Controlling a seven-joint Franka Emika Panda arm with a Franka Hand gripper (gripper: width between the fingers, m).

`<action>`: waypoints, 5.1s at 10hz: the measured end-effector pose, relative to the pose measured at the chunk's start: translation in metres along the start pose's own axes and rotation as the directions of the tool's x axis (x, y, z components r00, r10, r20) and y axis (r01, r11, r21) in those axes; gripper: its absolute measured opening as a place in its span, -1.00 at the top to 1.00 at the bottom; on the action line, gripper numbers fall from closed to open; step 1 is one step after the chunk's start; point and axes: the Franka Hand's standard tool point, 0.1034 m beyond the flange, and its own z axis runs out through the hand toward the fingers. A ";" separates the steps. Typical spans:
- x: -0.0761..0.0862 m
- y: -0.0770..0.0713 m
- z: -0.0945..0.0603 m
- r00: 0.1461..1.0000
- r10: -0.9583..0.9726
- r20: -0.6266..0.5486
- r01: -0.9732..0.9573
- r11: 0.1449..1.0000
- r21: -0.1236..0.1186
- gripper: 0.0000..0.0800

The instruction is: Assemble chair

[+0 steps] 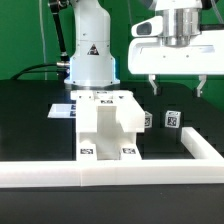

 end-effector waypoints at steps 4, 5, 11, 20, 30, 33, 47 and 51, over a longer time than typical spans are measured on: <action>-0.021 0.002 0.029 0.999 -0.041 -0.003 0.041 0.999 -0.025 -0.62; -0.025 0.003 0.033 0.999 -0.047 0.003 0.047 0.998 -0.033 -0.62; -0.037 0.008 0.049 0.998 -0.063 0.023 0.065 0.996 -0.061 -0.62; -0.039 0.014 0.059 0.997 -0.070 0.027 0.072 0.995 -0.076 0.28; 0.019 0.002 -0.045 0.993 -0.072 0.094 0.073 0.997 -0.004 0.27; 0.017 0.002 -0.041 0.993 -0.073 0.094 0.074 0.997 -0.007 0.27; 0.140 0.047 -0.079 0.862 -0.504 0.059 0.505 0.863 -0.013 0.27; 0.139 0.047 -0.076 0.875 -0.481 0.063 0.482 0.876 -0.016 0.27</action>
Offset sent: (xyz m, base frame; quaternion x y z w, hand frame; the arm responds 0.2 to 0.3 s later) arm -0.0191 0.0137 -0.0291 0.0050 0.0150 0.0102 0.9998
